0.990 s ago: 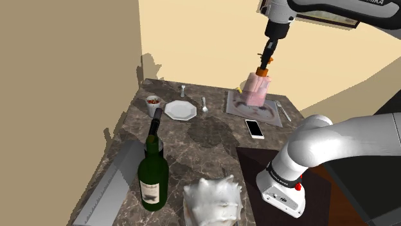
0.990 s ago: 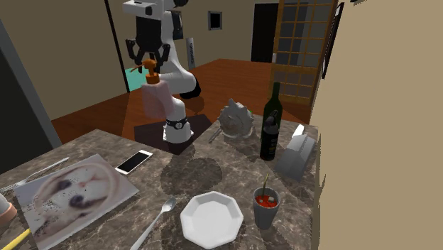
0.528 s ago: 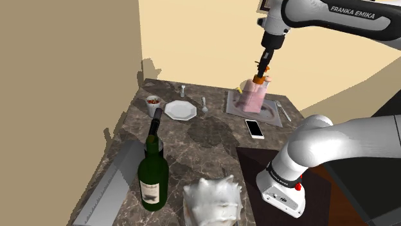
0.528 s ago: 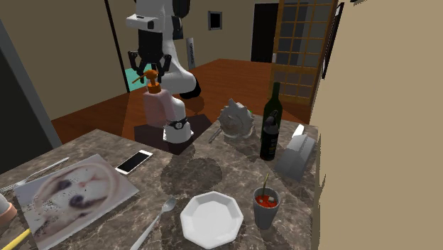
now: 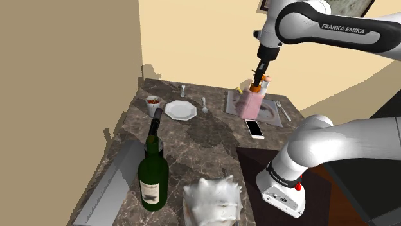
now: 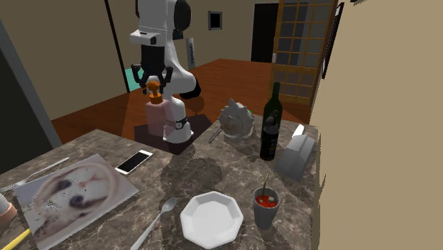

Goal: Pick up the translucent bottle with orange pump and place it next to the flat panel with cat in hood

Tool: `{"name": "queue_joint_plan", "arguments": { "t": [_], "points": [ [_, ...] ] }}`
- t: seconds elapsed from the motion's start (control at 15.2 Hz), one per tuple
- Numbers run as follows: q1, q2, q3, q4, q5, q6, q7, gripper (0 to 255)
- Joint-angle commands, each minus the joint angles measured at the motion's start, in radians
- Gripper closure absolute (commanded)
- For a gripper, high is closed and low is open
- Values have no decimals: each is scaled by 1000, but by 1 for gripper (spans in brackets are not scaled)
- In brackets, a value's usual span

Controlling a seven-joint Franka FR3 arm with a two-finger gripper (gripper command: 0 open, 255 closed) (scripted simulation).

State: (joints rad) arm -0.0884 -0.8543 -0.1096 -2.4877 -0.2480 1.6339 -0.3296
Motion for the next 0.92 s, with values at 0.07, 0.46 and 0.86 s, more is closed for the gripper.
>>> {"name": "queue_joint_plan", "arguments": {
  "t": [0.07, 0.46, 0.86],
  "points": [
    [-1, -4, -4, -43, -4, 38, 7, 255],
    [-4, -12, -13, -127, -15, 114, 19, 255],
    [-8, -10, -23, -205, -27, 194, 32, 255]
  ]
}}
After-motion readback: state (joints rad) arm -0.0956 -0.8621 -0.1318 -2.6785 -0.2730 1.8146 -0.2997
